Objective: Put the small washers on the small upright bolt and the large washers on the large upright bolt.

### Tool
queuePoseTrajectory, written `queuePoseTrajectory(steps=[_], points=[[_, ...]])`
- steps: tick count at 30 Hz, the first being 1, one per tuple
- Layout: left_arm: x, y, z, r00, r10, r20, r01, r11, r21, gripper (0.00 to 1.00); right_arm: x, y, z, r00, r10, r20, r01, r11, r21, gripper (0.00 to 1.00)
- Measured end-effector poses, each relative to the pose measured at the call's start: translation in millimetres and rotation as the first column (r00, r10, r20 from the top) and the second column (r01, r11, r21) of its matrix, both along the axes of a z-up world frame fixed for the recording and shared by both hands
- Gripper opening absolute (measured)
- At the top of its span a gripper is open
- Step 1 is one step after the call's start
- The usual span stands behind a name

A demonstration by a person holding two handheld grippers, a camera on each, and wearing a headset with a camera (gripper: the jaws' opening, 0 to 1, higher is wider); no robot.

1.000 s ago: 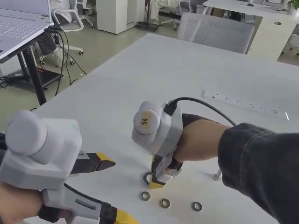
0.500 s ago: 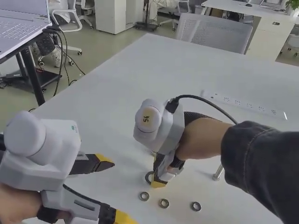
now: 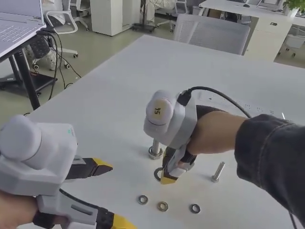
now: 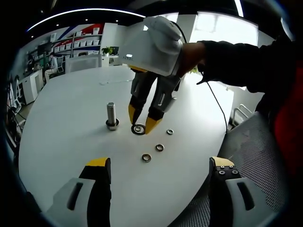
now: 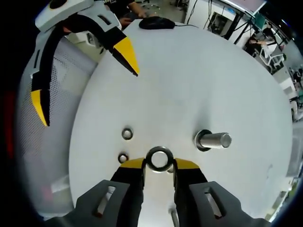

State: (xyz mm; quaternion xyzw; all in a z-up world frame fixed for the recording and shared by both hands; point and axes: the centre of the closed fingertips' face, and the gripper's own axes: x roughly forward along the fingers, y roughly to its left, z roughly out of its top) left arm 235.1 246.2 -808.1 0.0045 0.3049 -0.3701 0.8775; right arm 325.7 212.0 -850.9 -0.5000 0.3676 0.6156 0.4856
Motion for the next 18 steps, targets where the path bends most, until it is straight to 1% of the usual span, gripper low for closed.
queuePoseTrajectory(steps=[11,18], points=[[-0.6,-1.4,2.5,1.000,-0.006,0.001,0.006,1.000,0.001,0.85,15.0,-9.6,22.6,0.999,-0.041,0.025,0.040,0.999,0.023,0.24],[-1.0,-2.3,4.0,1.000,-0.010,0.003,0.010,1.000,-0.002,0.85,24.1,-13.8,37.3,0.998,-0.050,0.049,0.048,0.998,0.026,0.24]])
